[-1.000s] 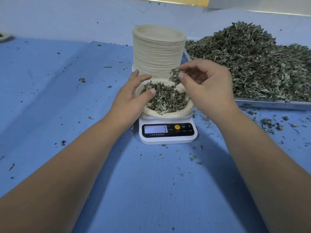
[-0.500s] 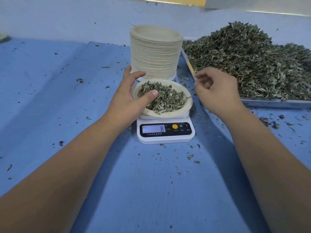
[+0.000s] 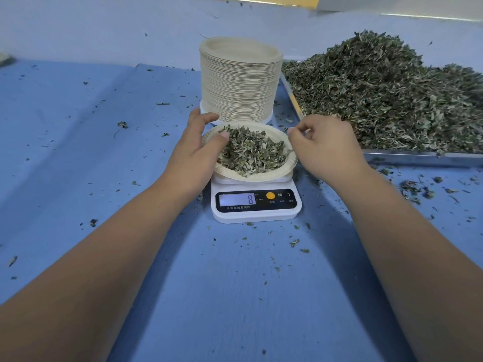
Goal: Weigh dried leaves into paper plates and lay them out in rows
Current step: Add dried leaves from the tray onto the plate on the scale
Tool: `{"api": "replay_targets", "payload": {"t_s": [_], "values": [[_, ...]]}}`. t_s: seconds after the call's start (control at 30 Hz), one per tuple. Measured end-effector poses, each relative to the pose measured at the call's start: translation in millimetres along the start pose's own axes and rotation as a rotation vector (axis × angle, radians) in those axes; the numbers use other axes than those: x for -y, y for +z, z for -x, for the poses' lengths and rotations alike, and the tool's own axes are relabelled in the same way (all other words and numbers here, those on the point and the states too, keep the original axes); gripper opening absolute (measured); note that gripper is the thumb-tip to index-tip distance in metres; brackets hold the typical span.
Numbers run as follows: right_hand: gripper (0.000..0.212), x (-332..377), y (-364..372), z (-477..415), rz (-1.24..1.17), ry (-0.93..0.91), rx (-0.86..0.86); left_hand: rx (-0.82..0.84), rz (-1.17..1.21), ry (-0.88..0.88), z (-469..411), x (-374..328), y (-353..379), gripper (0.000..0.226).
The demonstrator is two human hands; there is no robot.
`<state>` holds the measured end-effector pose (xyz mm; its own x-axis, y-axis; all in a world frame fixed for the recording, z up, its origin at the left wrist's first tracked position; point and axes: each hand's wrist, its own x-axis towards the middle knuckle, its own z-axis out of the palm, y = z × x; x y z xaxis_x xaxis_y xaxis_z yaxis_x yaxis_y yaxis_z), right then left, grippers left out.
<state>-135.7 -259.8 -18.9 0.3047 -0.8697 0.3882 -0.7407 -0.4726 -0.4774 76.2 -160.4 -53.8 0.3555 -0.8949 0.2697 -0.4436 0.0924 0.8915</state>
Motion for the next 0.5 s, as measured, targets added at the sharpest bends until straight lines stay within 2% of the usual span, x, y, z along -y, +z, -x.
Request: {"api": "replay_targets", "payload": {"t_s": [0.33, 0.5], "values": [[0.019, 3.0, 0.3, 1.7, -0.044, 0.031, 0.028, 0.061, -0.018, 0.038, 4.6, -5.0, -1.8, 0.079], [0.016, 6.1, -4.5, 3.4, -0.08, -0.018, -0.1, 0.05, 0.067, 0.027, 5.5, -8.5, -2.9, 0.053]]}}
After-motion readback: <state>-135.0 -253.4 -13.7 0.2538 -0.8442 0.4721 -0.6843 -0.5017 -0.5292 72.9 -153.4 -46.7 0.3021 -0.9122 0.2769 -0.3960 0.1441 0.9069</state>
